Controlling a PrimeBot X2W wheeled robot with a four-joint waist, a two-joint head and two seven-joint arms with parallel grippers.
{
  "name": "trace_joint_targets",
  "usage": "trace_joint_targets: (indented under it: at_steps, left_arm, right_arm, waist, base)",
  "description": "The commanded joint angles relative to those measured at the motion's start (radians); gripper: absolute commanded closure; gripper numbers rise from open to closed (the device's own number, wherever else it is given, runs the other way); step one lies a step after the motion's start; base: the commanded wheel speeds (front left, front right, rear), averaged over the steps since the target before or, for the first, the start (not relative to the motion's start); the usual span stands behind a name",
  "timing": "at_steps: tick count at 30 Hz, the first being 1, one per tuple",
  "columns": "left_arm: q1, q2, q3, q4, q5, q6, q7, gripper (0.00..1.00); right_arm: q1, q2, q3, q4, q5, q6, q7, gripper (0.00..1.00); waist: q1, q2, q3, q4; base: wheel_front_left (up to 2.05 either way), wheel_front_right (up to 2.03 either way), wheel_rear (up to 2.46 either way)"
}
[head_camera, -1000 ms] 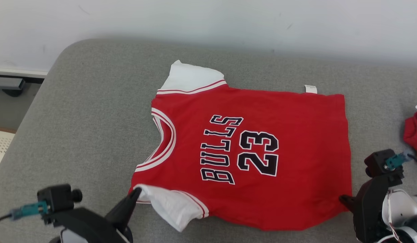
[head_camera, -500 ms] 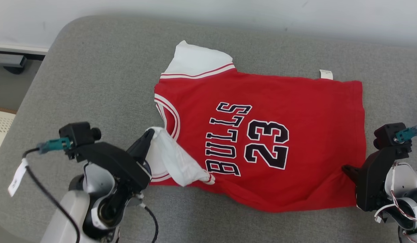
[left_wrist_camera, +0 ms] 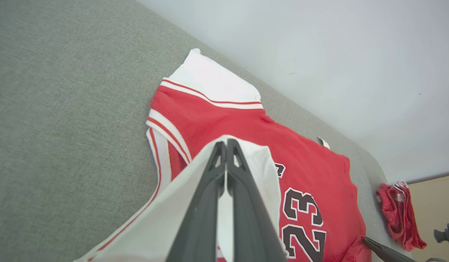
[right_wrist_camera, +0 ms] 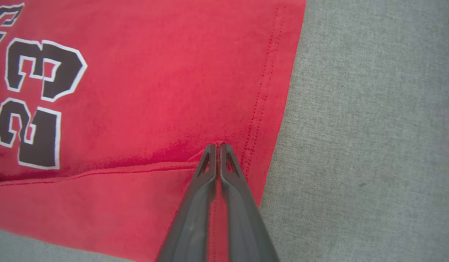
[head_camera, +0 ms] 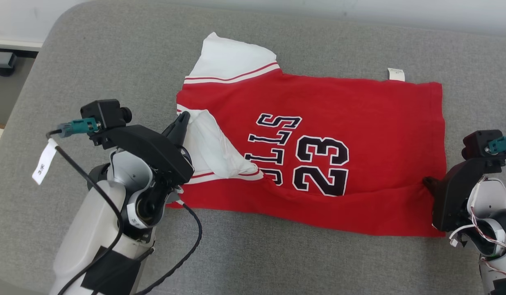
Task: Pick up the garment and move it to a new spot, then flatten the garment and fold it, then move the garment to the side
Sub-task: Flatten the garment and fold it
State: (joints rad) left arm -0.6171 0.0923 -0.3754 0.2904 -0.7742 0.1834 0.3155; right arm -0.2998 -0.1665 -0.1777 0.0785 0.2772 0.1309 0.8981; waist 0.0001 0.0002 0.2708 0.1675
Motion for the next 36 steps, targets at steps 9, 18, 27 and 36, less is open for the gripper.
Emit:
trace_joint_targets:
  at_steps: [9,18,27,36]
  left_arm:
    - [-0.085,-0.014,-0.011,0.095,0.013,-0.017,-0.048,1.0]
    - [-0.158,-0.021,-0.045,0.183,0.032,-0.04,-0.06,1.0]
    - [-0.223,-0.025,-0.062,0.271,0.043,-0.04,-0.08,1.0]
    - [-0.287,-0.03,-0.081,0.356,0.052,-0.036,-0.102,1.0]
  right_arm:
    - [-0.021,0.017,-0.038,0.067,-0.088,0.0,-0.004,1.0]
    - [-0.032,0.022,-0.025,0.09,-0.101,0.0,-0.014,1.0]
    - [-0.043,0.037,-0.008,0.116,-0.11,-0.001,-0.024,1.0]
    - [-0.071,0.048,-0.023,0.142,-0.132,-0.001,-0.076,0.4]
  waist:
    - [-0.0001,-0.0002,0.017,-0.005]
    - [-0.0001,-0.0002,0.036,-0.017]
    - [-0.0001,-0.0002,0.047,-0.027]
    - [-0.0001,-0.0002,0.053,-0.046]
  base:
    - [0.0,0.0,0.0]
    - [0.0,0.0,0.0]
    - [0.0,0.0,0.0]
    - [0.0,0.0,0.0]
